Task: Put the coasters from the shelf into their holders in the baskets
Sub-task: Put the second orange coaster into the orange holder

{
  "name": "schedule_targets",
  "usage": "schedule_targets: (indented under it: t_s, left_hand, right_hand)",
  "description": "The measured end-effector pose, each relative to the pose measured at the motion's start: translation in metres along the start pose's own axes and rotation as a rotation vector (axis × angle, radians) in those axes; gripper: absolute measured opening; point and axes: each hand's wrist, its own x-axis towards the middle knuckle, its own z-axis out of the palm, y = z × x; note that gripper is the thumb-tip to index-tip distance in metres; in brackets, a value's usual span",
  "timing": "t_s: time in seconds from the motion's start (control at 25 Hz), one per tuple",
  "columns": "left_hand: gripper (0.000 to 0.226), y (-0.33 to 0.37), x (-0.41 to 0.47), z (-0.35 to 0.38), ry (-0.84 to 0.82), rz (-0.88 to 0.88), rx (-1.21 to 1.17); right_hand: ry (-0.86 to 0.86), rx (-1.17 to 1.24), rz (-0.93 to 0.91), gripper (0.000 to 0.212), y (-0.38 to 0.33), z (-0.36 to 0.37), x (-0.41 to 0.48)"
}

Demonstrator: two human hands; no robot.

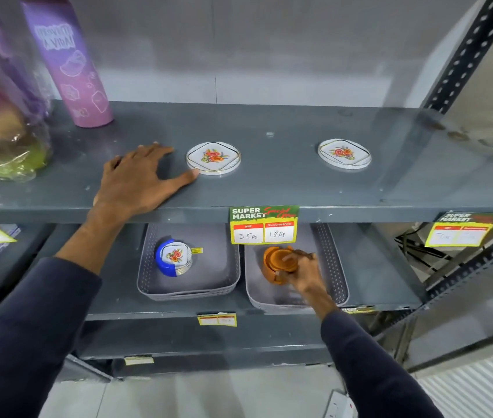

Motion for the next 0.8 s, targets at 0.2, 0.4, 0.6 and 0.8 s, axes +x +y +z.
schedule_targets:
  t_s: [0.2, 0.4, 0.6, 0.8]
  left_hand:
    - [0.092, -0.001, 0.001, 0.0, 0.008, -0.009, 0.005]
    - [0.089, -0.002, 0.002, 0.0, 0.015, -0.004, 0.008]
    - [0.091, -0.001, 0.0, -0.001, -0.01, -0.009, 0.01]
    - [0.092, 0.002, -0.003, 0.0, -0.046, 0.013, 0.032]
  right_hand:
    - [0.0, 0.31, 0.079, 0.06, 0.013, 0.012, 0.018]
    - [-0.025, 0.102, -0.017, 0.067, 0.013, 0.011, 0.009]
    - [0.247, 0.023, -0.408, 0.039, -0.02, -0.04, -0.051]
    - [0.753, 0.127, -0.935, 0.017, -0.07, -0.11, -0.134]
